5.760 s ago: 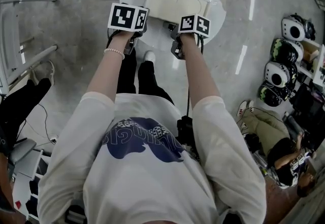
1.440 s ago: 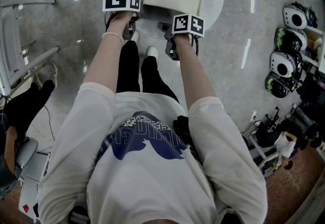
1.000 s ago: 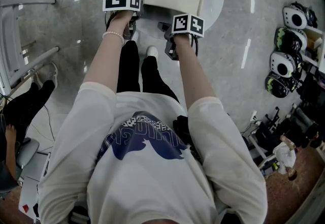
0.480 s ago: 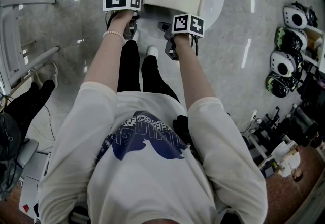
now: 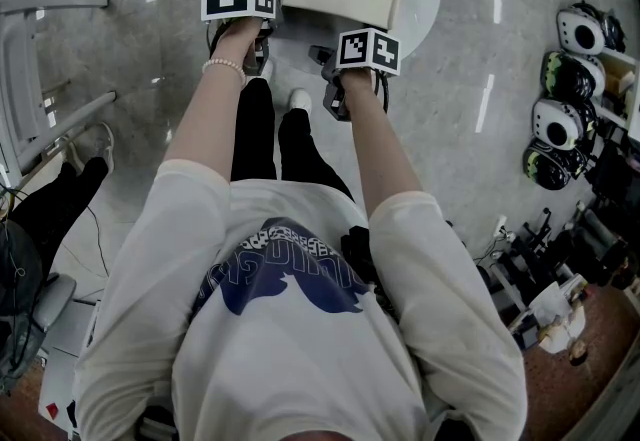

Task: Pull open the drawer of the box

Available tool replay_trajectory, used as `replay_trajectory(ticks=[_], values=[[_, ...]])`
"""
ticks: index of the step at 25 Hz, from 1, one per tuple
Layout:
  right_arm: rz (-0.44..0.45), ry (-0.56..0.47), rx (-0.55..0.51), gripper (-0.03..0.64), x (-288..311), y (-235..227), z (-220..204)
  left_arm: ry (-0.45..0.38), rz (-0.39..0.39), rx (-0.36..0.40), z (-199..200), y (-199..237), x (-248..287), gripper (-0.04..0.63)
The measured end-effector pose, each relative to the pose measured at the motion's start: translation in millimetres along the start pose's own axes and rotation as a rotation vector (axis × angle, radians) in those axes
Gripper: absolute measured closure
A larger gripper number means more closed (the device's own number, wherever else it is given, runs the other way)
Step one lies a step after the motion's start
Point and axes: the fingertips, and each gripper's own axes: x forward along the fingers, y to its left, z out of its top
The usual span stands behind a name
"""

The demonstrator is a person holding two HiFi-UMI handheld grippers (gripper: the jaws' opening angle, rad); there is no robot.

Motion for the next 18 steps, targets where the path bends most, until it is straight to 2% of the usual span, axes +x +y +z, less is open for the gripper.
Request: replay_trajectory(ticks=[18], values=[[0.003, -0.008, 0.010, 0.563, 0.6, 3.8, -6.3, -0.003, -0.001, -0.013, 0.8, 1.8, -1.8, 0.521]])
